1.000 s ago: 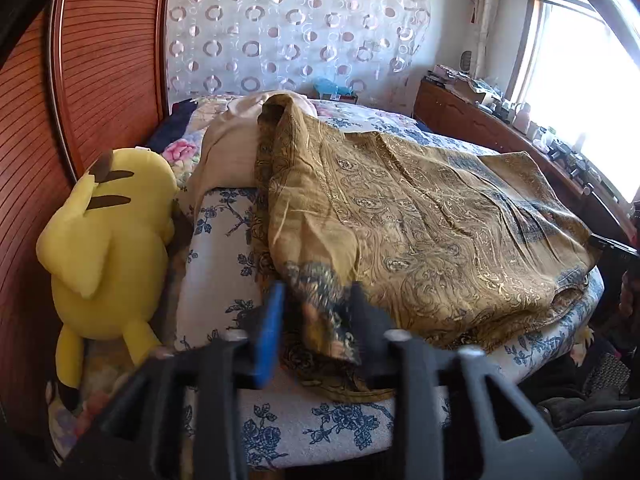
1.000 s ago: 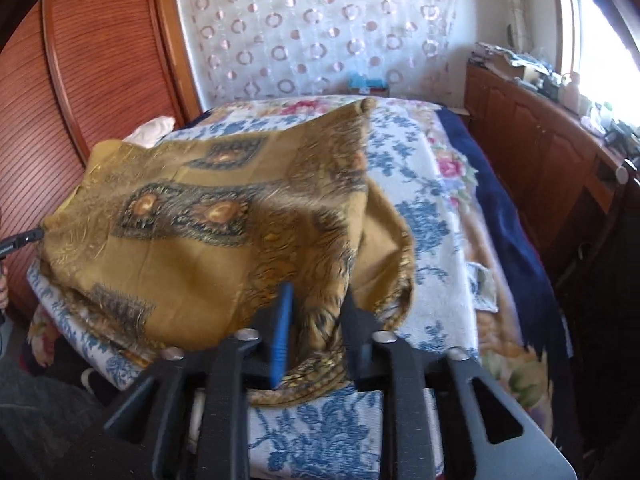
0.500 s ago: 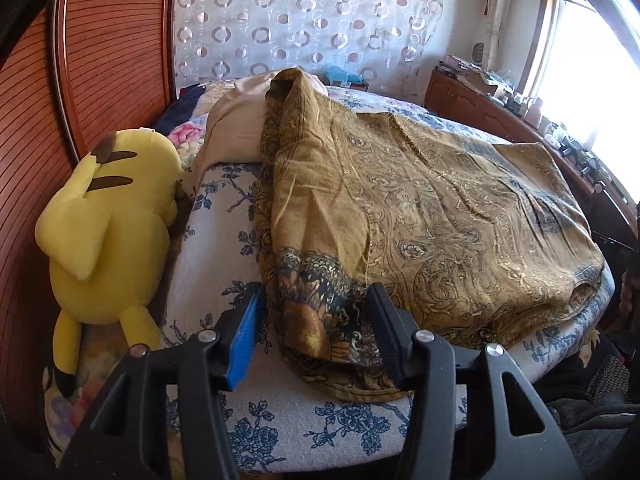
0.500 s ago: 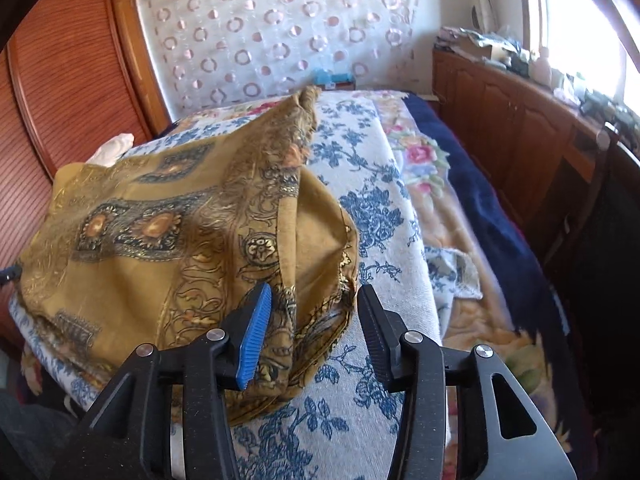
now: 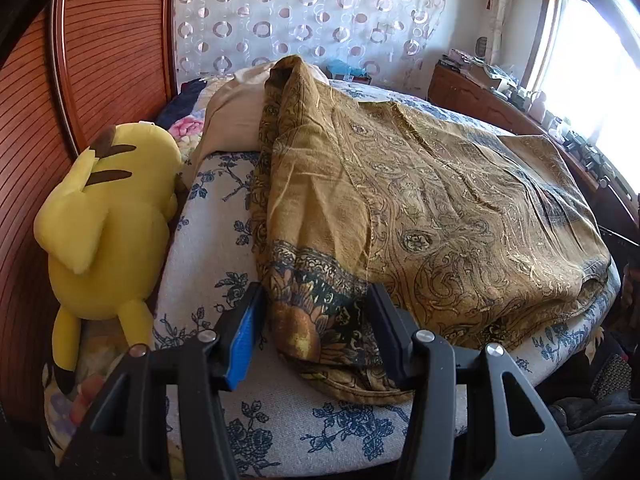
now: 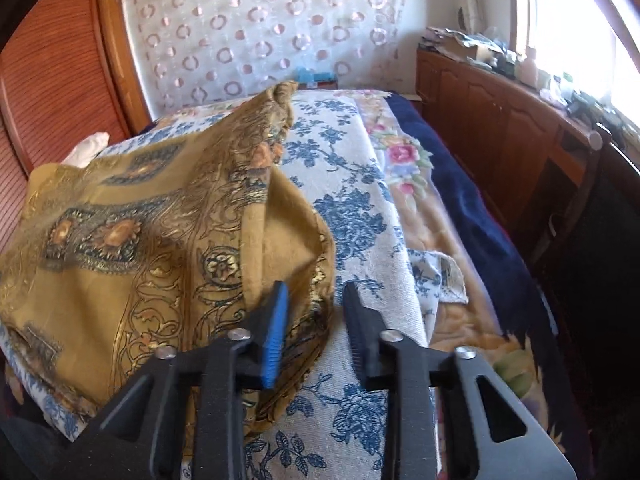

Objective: Fold small clothes

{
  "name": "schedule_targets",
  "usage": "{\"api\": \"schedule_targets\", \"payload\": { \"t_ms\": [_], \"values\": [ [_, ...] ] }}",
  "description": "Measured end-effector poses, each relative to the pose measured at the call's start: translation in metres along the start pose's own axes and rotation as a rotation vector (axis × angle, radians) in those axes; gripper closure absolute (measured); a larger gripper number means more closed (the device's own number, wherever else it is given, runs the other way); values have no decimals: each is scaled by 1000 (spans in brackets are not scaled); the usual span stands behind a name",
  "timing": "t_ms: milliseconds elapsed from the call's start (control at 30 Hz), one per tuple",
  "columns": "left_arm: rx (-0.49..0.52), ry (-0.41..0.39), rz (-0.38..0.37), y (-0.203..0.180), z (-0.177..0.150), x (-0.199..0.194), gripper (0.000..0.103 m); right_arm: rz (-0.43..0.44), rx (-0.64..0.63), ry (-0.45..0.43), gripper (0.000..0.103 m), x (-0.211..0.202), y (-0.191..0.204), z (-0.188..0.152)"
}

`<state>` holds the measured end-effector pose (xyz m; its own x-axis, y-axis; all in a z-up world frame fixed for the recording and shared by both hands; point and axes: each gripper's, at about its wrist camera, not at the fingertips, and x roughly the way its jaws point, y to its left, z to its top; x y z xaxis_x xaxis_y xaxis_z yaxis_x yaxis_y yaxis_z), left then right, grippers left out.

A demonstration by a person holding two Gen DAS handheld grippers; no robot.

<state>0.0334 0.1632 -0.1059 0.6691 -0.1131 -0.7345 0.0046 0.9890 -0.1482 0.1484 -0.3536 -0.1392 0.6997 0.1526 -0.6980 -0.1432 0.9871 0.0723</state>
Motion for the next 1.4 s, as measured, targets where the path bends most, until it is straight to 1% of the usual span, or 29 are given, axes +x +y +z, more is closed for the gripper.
{"api": "schedule_targets", "payload": {
  "t_ms": [67,133,167,267,333,367,567,733,867,933,967,1033,1100,1133,1200,1400],
  "values": [
    [-2,-1,-1,0,0,0,52,7,-19,0,96,0,2,-1],
    [-1,-1,-2,-1,0,0,52,26,-15,-3,98,-3,2,-2],
    [-2,0,-2,-1,0,0,52,24,-3,-20,99,-9,-1,-2],
    [-4,0,-4,-1,0,0,52,13,13,-72,99,-33,-6,-5],
    [-5,-1,-3,0,0,0,52,14,17,-83,99,-45,-9,-8],
    [-7,-2,-4,0,0,0,52,-1,15,-82,100,-50,-9,-11],
    [-9,-3,2,0,1,1,52,-7,7,-45,99,-42,-5,-17],
    [-7,-5,4,0,1,0,52,-15,10,-77,97,-48,-1,-12],
    [-3,-11,12,0,1,0,52,-44,-42,-116,94,-58,12,-4],
    [-1,-13,15,-1,0,1,51,-34,-53,-131,93,-62,19,-1],
    [-1,-13,16,-2,0,1,51,-21,-55,-143,90,-65,24,2],
    [-1,-14,16,-2,0,1,51,4,-66,-160,81,-69,33,6],
    [-3,-16,16,-2,0,1,51,45,-79,-168,66,-70,45,10],
    [-5,-17,15,-2,0,0,51,64,-86,-167,64,-69,49,10],
    [-6,-21,16,-2,-1,0,51,106,-110,-153,62,-63,64,11],
    [-4,-24,17,-3,-2,0,51,178,-175,-91,62,-39,105,3]
  ]
}}
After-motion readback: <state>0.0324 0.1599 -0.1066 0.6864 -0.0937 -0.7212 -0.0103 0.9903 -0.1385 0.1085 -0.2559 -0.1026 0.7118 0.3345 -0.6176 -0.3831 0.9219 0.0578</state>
